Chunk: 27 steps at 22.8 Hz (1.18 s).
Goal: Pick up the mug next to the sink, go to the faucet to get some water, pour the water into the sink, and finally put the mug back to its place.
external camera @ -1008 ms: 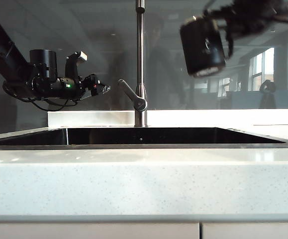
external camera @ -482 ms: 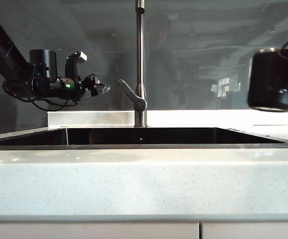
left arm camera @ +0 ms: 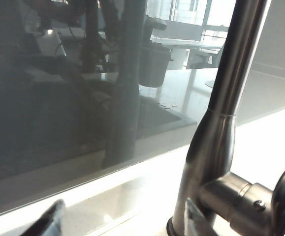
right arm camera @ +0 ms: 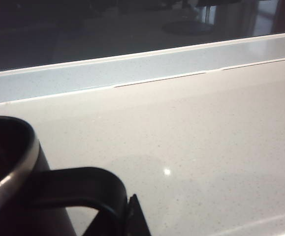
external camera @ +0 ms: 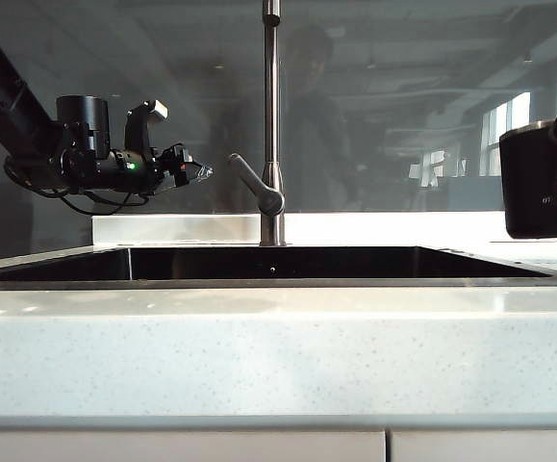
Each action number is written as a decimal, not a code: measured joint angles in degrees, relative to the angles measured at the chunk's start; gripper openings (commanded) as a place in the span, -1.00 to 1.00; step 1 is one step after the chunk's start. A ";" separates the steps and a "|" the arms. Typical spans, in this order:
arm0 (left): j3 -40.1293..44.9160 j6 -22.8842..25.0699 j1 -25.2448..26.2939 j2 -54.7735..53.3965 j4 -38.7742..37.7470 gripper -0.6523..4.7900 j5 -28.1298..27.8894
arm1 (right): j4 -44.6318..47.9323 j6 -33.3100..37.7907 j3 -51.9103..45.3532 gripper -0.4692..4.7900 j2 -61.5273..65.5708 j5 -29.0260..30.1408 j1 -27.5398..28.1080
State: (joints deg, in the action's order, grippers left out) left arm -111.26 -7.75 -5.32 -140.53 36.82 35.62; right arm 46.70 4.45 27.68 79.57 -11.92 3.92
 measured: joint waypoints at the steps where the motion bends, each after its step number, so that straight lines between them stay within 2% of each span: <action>1: 0.00 0.00 0.00 0.00 -0.02 0.36 0.00 | 0.33 0.00 0.00 -0.83 0.70 0.00 -0.02; 27: 0.02 0.00 -0.07 0.00 -0.04 0.36 0.00 | 1.27 0.15 -0.04 -0.82 3.67 1.62 -0.31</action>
State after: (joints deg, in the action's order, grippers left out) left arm -111.24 -7.75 -5.39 -140.53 36.77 35.62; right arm 47.97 4.60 27.64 83.24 -10.31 3.62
